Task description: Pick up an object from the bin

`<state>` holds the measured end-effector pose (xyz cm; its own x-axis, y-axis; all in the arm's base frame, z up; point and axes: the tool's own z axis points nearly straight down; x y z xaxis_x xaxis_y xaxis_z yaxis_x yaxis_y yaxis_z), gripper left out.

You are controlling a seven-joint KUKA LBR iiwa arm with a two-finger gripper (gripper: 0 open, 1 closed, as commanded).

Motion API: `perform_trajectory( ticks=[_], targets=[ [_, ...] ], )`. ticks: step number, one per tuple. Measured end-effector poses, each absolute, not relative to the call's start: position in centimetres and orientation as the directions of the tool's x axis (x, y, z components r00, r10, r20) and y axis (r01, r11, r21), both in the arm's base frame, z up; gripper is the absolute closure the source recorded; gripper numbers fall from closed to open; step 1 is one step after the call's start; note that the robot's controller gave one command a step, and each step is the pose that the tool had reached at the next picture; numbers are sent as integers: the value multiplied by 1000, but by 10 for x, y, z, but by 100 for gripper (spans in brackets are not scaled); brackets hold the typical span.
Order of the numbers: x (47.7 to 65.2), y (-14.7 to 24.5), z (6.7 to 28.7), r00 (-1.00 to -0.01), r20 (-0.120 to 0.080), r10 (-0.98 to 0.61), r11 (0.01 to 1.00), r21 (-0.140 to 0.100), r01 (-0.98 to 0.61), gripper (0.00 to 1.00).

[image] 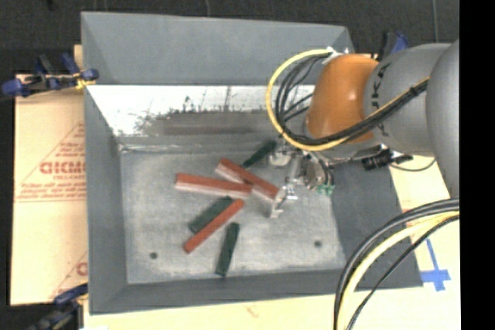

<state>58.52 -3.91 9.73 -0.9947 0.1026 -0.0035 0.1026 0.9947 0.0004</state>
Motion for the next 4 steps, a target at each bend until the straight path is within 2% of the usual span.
perform_trajectory(
  ticks=[1, 2, 4],
  targets=[
    [580, -1, 78, -985, -17, 174, 985, 0, 174, 0],
    [578, -2, 79, -986, 2, 169, 986, -1, 169, 100],
    [577, -1, 81, -986, 6, 167, 986, -1, 167, 100]
  ],
)
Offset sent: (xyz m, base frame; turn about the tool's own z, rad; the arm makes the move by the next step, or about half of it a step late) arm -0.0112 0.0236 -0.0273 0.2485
